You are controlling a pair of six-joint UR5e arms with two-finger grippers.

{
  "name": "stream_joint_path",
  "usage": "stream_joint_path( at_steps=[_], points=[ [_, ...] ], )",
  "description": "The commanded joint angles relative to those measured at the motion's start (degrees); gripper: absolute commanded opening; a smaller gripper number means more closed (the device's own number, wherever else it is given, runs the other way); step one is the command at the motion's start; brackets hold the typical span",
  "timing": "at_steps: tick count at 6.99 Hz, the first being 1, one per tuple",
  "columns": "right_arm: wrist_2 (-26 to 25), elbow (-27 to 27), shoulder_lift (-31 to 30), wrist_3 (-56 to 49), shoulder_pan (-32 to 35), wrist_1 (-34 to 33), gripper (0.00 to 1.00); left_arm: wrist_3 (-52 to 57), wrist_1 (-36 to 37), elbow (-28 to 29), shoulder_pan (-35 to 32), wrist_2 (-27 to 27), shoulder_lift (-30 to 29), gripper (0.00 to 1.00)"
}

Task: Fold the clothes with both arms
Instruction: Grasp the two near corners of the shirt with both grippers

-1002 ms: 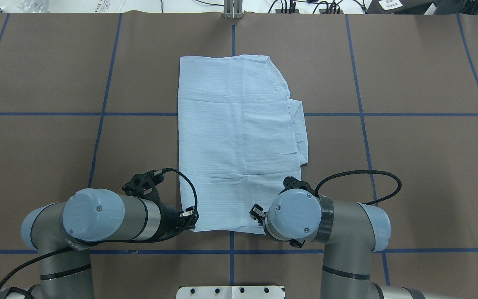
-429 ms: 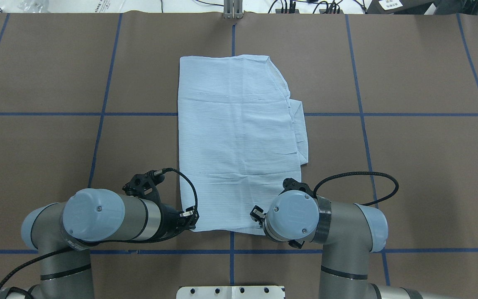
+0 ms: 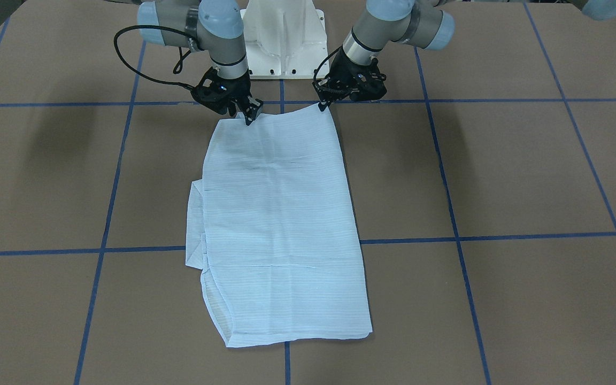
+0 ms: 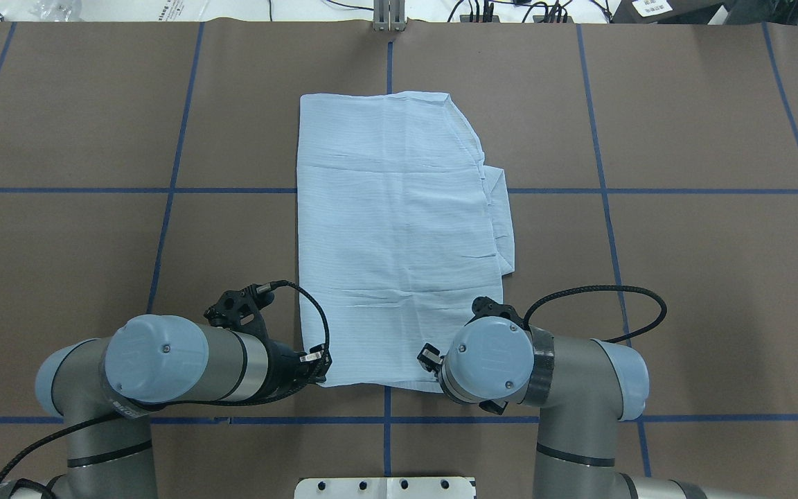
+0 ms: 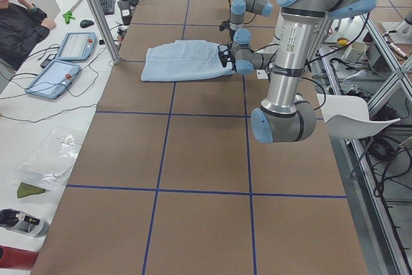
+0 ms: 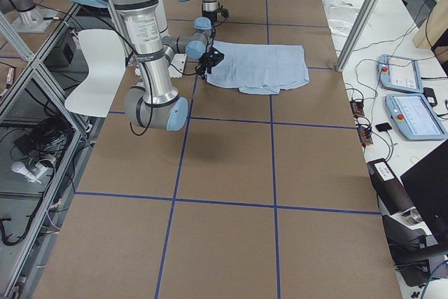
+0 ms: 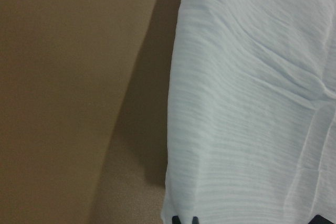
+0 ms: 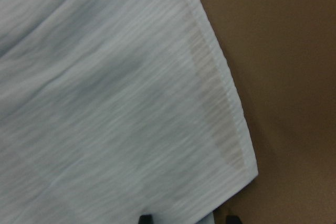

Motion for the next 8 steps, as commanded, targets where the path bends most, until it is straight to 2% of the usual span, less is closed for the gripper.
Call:
stream_joint_path(
  at_steps=[1,2,4,8],
  points=[
    [0.0,0.0,-0.1,0.0,0.0,0.0,0.34,0.0,0.0,0.1,0.0,0.0,-0.1,0.0],
    [0.0,0.1,0.0,0.0,0.2,0.0,0.27,0.0,0.0,0.1,0.1,0.0,-0.2,0.0],
    [0.0,0.5,0.0,0.5,0.3,-0.2,0.02,0.0,0.0,0.3,0.1,0.0,-0.2,0.0],
    [0.4,2.9,-0.6,0.7,0.7,-0.1,0.0,0.0,0.0,-1.5,-0.3,-0.1,-0.2,0.0]
  ],
)
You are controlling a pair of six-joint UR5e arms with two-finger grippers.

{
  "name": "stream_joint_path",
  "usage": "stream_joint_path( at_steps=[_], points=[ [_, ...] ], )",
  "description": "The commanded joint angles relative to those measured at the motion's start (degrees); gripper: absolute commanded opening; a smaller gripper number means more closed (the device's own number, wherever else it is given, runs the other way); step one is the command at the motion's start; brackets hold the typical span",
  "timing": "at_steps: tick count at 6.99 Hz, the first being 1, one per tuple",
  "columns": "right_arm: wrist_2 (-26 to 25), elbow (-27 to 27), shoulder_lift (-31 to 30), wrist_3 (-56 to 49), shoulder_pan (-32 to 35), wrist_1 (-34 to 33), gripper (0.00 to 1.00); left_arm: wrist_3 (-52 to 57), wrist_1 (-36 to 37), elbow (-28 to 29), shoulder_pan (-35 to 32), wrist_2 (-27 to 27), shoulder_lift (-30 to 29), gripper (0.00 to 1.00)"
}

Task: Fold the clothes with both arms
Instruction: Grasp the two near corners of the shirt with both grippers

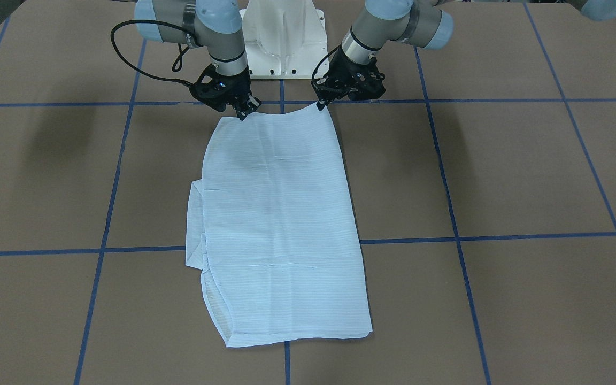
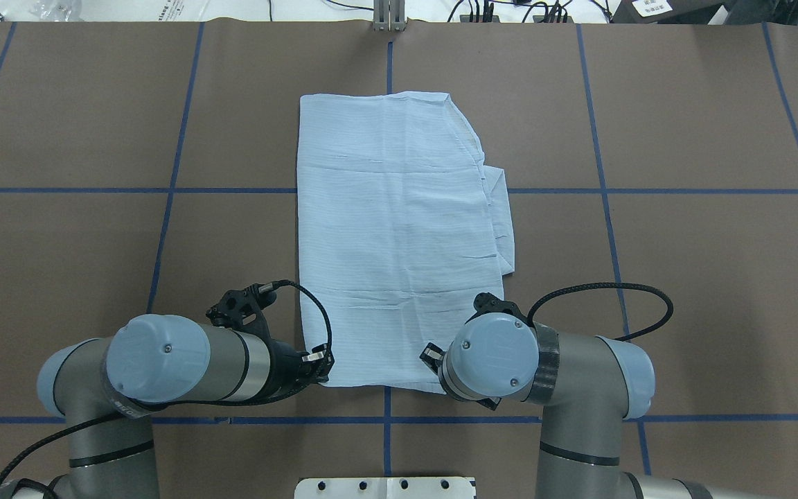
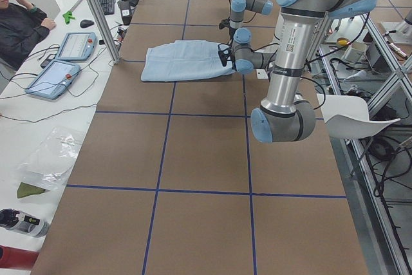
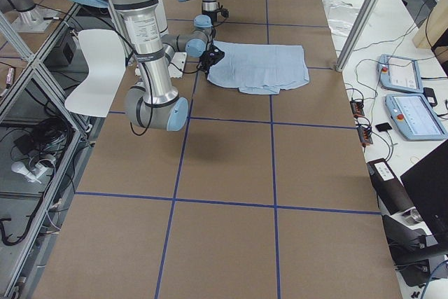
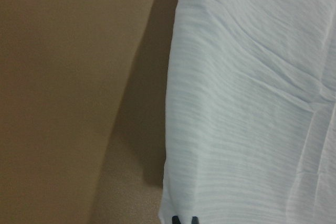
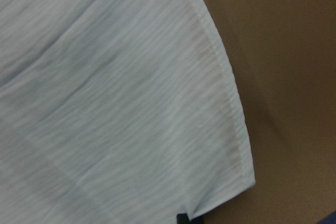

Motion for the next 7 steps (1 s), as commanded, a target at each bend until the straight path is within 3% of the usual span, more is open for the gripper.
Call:
stream_joint_path(
  at_steps=[1,5,7],
  points=[
    [1.0,3.1,-1.0,-0.6,0.5,0.0,0.0,0.1,0.7,-2.5,-0.3,-0.2,1.1,0.0],
    [4.7,16.1,-4.9,-0.6,-0.7,-0.2,0.0,0.0,14.5,-14.1,0.7,-1.4,1.0,0.0],
    [12.6,21.6,-5.0,-0.5,-0.4,-0.9,0.0,-0.1,22.2,-21.4,4.1,-5.5,0.7,0.0]
  ],
)
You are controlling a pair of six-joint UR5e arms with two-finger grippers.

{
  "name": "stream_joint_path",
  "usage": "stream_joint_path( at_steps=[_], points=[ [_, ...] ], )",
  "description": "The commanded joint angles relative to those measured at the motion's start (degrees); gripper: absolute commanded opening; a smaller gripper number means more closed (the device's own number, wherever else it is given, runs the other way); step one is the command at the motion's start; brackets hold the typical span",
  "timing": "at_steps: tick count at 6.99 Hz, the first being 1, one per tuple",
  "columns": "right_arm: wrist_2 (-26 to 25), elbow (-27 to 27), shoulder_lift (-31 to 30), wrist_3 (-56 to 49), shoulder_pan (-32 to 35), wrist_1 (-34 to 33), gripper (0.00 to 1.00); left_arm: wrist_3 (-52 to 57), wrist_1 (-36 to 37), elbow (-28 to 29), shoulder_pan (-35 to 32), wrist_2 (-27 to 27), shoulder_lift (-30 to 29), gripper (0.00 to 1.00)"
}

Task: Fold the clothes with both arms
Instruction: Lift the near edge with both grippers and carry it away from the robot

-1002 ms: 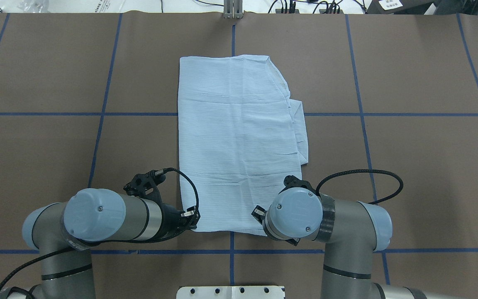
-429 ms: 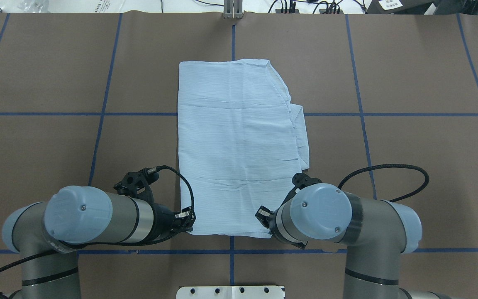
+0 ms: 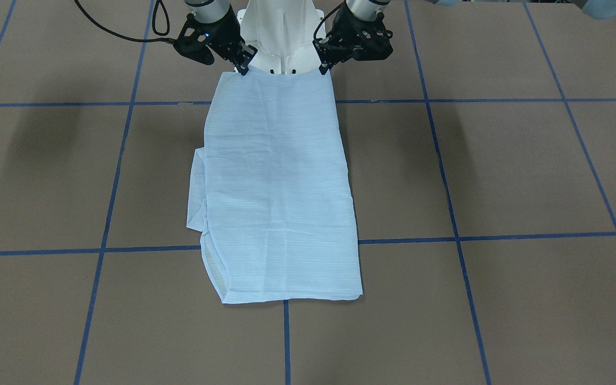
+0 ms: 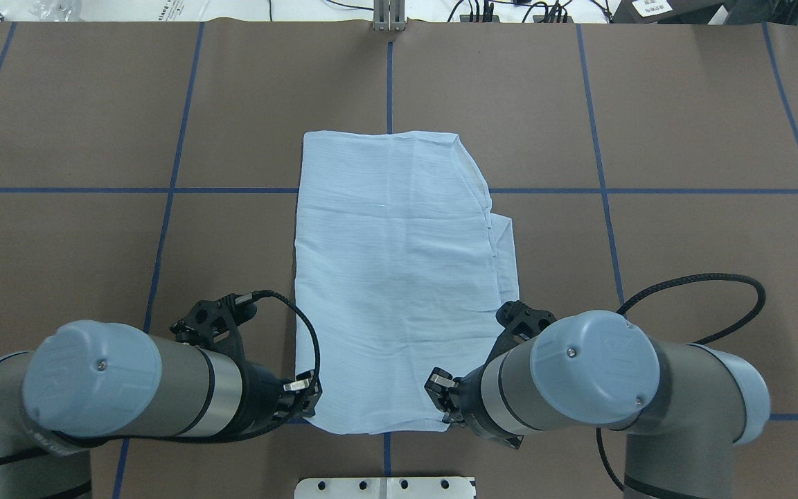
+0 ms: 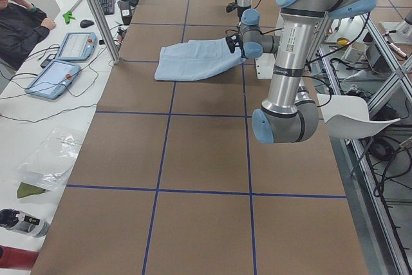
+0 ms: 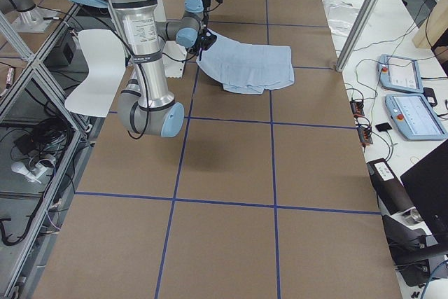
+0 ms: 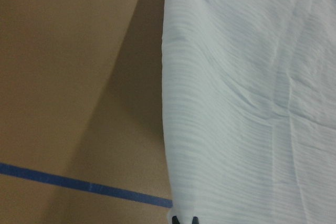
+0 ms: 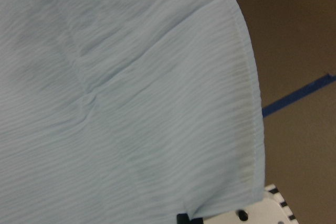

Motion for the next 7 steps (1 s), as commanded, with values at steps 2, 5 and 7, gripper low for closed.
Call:
stream_joint_path(
  at_steps=[2,5,7],
  points=[
    [10.7,6.3,-0.3,0.0,2.2,-1.0,0.0,-0.1,12.8,-12.5,3.9,-4.5,-0.3,0.0],
    [15.0,5.3,-1.1,-0.1,7.8,-1.0,0.0,0.0,13.6,-13.1,3.3,-5.1,-0.9,0.0],
    [14.3,0.7,0.8,-3.6,11.9,-1.0,0.0,1.5,13.4,-10.8,-3.7,-5.2,-1.8,0.0]
  ],
)
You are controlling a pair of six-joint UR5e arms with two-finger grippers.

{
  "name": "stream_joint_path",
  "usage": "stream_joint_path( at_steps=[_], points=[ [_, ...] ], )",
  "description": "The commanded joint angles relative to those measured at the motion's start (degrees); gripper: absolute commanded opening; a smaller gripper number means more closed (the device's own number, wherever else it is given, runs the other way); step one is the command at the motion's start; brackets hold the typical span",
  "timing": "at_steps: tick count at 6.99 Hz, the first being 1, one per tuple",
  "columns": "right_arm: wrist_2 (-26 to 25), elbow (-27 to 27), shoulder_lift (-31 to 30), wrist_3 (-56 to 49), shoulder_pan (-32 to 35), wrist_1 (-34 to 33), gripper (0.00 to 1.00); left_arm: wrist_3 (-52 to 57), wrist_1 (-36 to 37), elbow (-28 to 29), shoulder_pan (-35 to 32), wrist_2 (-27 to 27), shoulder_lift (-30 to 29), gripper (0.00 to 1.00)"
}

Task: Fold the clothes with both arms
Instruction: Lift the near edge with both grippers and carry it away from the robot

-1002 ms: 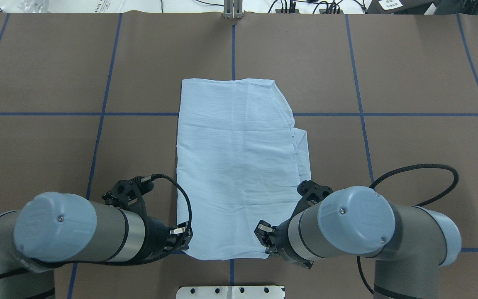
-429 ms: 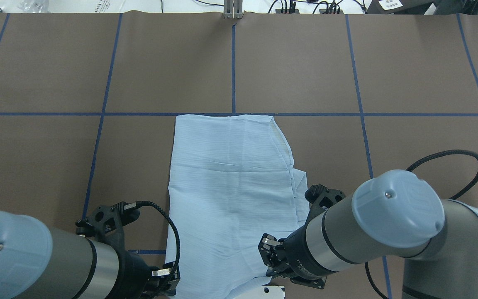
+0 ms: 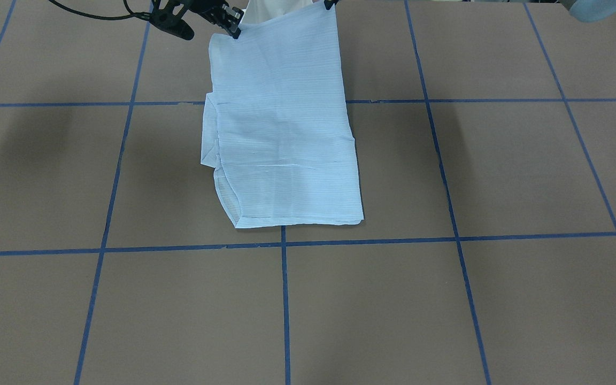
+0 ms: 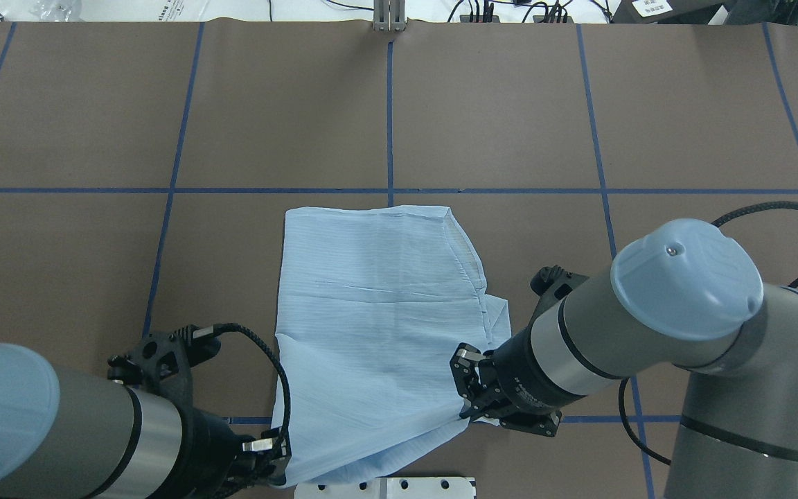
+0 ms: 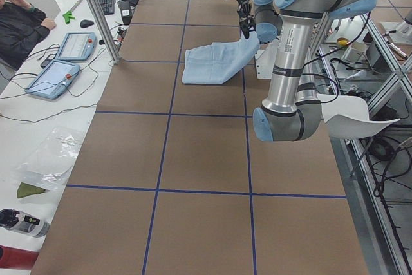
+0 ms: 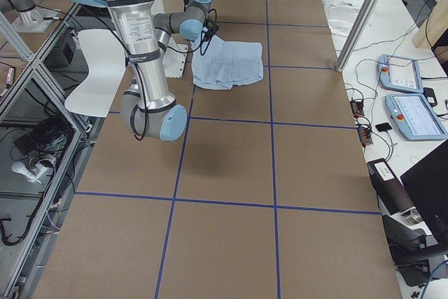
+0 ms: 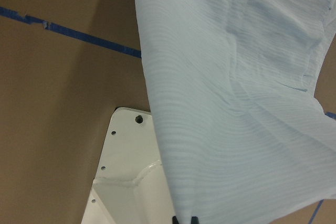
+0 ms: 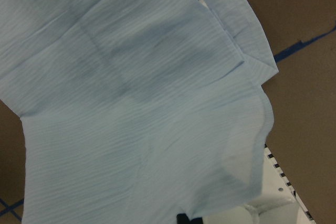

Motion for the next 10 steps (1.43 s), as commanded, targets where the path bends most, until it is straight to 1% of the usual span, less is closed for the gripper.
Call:
stream_joint_path(
  at_steps=[1,2,3,5,8,10],
  points=[
    [-0.5,-4.8,2.0,-4.8,5.5,0.1,0.0,4.9,-0.1,3.7,-7.8,-0.7,-1.8,0.0],
    [-0.6,-7.9,4.4,-7.1,8.4,0.1,0.0,7.4,-0.4,7.1,-10.5,-1.2,-3.0,0.0],
    [-0.4,-11.5,6.9,-9.4,10.8,0.1,0.0,8.1,-2.3,11.0,-12.1,-1.1,-4.0,0.0],
    [-0.5,-16.4,9.0,-13.2,13.1,0.5,0.0,8.7,-9.3,17.2,-14.8,-1.1,-4.1,0.0],
    [-0.7,-24.7,15.3,-13.5,13.3,0.8,0.0,12.6,-14.6,24.1,-19.9,-1.2,-4.8,0.0],
    [-1.2,-28.6,17.0,-14.7,13.3,1.0,0.0,12.6,-22.8,34.1,-21.3,-1.1,-7.4,0.0]
  ],
)
